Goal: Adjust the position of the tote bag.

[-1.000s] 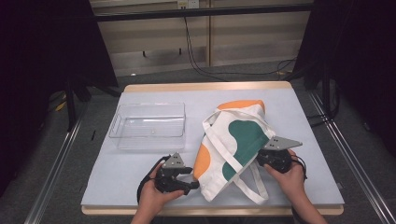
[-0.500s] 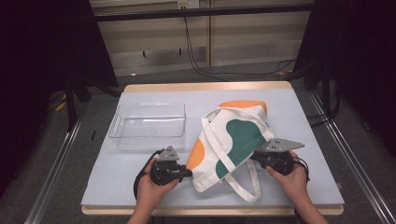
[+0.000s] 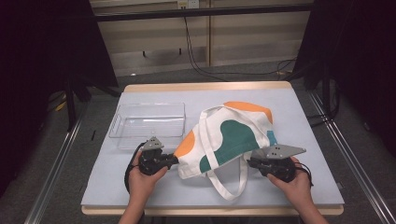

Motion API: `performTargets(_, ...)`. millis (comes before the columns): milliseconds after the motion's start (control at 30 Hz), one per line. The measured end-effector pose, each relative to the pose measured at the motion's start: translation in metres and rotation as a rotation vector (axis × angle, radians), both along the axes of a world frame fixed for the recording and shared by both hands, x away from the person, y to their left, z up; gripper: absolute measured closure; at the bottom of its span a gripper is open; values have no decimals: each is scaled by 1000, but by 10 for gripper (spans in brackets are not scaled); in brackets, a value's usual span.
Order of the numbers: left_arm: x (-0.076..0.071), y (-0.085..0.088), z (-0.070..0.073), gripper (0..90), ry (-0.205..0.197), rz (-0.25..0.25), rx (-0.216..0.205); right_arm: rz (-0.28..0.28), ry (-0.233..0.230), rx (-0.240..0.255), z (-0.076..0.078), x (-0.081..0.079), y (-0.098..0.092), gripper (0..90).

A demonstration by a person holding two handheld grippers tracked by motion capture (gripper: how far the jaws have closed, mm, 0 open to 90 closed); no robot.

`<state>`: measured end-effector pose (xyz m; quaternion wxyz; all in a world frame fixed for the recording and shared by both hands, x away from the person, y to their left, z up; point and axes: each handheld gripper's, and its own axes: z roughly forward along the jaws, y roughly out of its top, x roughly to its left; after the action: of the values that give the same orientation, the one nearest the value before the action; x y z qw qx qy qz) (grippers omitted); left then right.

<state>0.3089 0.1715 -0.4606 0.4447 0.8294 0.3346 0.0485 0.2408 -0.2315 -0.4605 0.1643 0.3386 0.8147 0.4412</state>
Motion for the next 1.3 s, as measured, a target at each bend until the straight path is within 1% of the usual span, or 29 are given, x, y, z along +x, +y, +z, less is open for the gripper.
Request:
performTargets(33, 0, -1, 0, 793, 3, -7, 5, 2, -10, -23, 2, -2, -3, 823)
performTargets(67, 0, -2, 0, 793, 1, -3, 12, -1, -20, -32, 4, -4, -6, 758)
performTargets(100, 0, -2, 1, 793, 1, -5, 12, -16, -22, -20, 6, -7, -11, 691)
performTargets(133, 0, -2, 1, 793, -2, -7, 16, -22, -28, -24, 8, -9, -17, 682)
performTargets(167, 0, -2, 1, 793, 1, -5, 13, -29, -45, -47, 10, -12, -24, 637)
performTargets(233, -1, -1, 0, 793, 2, -6, 10, -62, -51, -63, 12, -18, -41, 598)
performTargets(300, -1, -1, 0, 793, 4, -2, 14, -93, -59, -74, 12, -20, -61, 529)
performTargets(367, -1, -2, 0, 793, 5, -2, 13, -161, -49, -61, 11, -19, -79, 517)
performTargets(400, -1, -2, 0, 793, 6, 0, 13, -180, -47, -73, 10, -16, -86, 532)
performTargets(467, -1, -2, -1, 793, 9, 0, 11, -236, -50, -115, 8, -6, -96, 509)
performTargets(500, -1, -1, 0, 793, 7, 1, 14, -242, -58, -128, 7, 1, -99, 510)
performTargets(533, -2, -2, 0, 793, 5, 0, 9, -257, -52, -142, 5, 9, -102, 494)
performTargets(600, -2, -2, 1, 793, -2, -4, 21, -290, -45, -132, 2, 26, -106, 486)
performTargets(667, -3, -2, 2, 793, -1, -9, 22, -309, -50, -146, 2, 42, -108, 465)
performTargets(700, -3, -2, 2, 793, 1, -7, 19, -324, -42, -126, 2, 50, -109, 443)
performTargets(733, -2, -1, 1, 793, 1, -9, 22, -351, -39, -118, 3, 58, -111, 444)
performTargets(767, -2, -1, 1, 793, -1, -10, 24, -366, -43, -123, 4, 64, -111, 457)
performTargets(800, -2, -2, 1, 793, 0, -15, 22, -377, -38, -130, 5, 71, -112, 448)
performTargets(833, -2, -2, 1, 793, -1, -13, 25, -386, -39, -110, 5, 78, -111, 447)
performTargets(867, -2, -2, 1, 793, -1, -13, 23, -381, -33, -73, 5, 84, -109, 455)
performTargets(900, -2, -2, 1, 793, -2, -12, 23, -390, -9, -60, 5, 88, -106, 441)
performTargets(933, -2, -2, 1, 793, -4, -15, 26, -389, -7, -54, 6, 92, -101, 434)
performTargets(1000, -3, -2, 3, 793, -13, -22, 38, -359, -8, -44, 7, 97, -90, 435)
performTargets(1033, -4, -3, 3, 793, -15, -17, 37, -347, -5, -47, 6, 100, -84, 445)
performTargets(1067, -4, -3, 3, 792, -16, -17, 39, -332, 5, -64, 5, 102, -78, 461)
performTargets(1100, -4, -3, 3, 793, -18, -17, 40, -320, 13, -84, 2, 105, -73, 452)
performTargets(1167, -4, -2, 3, 793, -15, -15, 40, -321, 38, -85, -4, 110, -66, 445)
performTargets(1233, -4, -3, 3, 792, -19, -14, 41, -300, 70, -111, -10, 114, -59, 441)
performTargets(1300, -4, -3, 3, 793, -19, -17, 46, -302, 81, -129, -14, 118, -54, 439)
